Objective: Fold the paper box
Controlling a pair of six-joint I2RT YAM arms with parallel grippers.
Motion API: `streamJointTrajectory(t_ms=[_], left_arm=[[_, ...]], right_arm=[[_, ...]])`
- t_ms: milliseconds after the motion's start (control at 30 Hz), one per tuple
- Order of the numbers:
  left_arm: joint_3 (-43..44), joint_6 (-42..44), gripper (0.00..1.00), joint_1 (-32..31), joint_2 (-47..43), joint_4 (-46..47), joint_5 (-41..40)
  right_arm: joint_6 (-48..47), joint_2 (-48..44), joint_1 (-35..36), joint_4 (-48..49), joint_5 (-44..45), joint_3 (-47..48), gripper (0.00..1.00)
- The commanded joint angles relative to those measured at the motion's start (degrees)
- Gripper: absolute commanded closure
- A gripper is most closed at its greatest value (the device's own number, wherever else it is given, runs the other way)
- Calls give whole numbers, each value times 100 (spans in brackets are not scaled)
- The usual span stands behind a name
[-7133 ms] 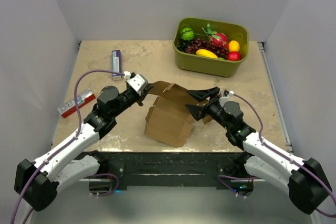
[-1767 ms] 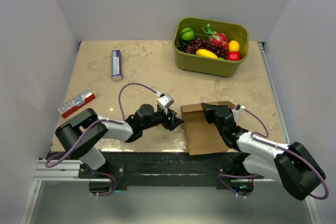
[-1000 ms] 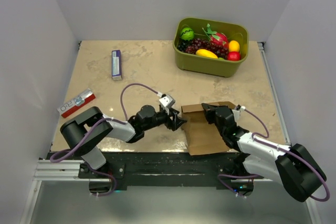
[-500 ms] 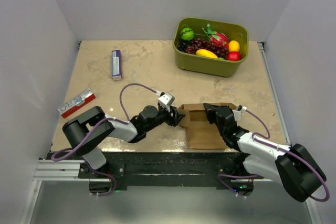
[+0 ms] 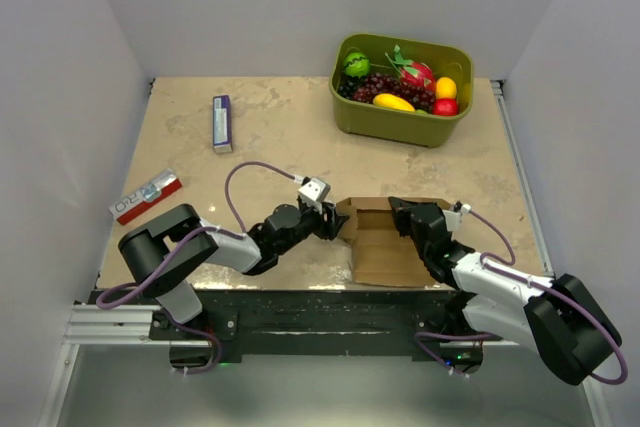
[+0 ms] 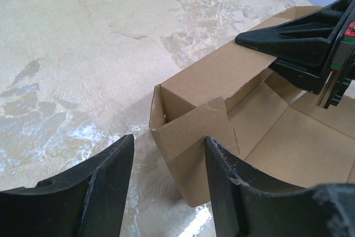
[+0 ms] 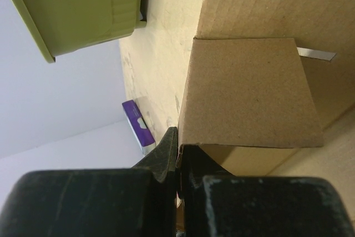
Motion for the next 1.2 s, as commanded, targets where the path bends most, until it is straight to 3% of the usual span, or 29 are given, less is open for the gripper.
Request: streamJointTrajectory(t_ms=[0,300,800,1167], left_arm=[[-142,243,43,30,-120,187,-602],[-204,340,46,-31,-111,213,-691],[-222,463,47,-365,345,916,170],[-107,244,46,-568,530,714,-339]], right_arm=[[-109,-92,47,-197,-49,-106,100],[-109,-136,47,-232,-49,-124,100],[-118,-329,56,-355,-49,-107,100],[-136,-602,47,-539,-75,-115,100]])
